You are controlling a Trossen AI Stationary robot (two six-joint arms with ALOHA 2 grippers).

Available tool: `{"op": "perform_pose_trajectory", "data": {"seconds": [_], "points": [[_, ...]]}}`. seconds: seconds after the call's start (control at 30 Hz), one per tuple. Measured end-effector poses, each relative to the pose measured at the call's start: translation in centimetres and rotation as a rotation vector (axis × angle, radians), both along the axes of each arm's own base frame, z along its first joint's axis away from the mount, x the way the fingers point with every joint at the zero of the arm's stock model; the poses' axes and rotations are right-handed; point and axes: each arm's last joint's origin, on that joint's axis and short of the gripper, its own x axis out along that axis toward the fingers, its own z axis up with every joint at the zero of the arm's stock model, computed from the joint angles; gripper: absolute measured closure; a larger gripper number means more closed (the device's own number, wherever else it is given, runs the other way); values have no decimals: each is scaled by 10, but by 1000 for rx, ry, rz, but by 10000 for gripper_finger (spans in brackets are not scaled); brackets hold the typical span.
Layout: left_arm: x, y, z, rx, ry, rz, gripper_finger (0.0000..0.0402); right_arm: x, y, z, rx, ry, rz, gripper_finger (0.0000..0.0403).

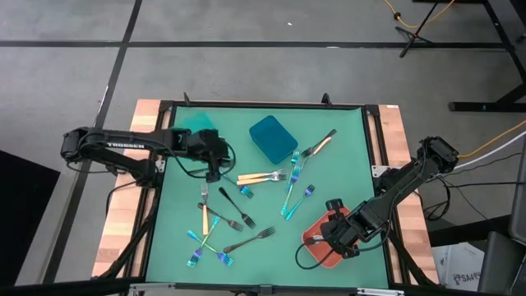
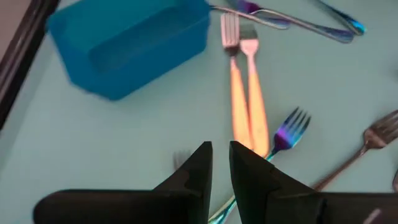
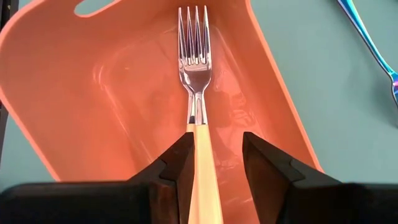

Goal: Sort silverware by color (type)
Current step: Put the purple fork into the blue bin

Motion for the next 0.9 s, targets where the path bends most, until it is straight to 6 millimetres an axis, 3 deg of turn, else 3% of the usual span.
{"op": "perform_pose_trajectory", "data": {"seconds": [0.37, 0.9], "points": [[29, -17, -32, -7, 86, -80, 353, 0, 0, 0, 1, -1, 0, 278], [47, -18, -86, 45, 328, -203, 354, 0, 0, 0, 1, -1, 0, 278]]}}
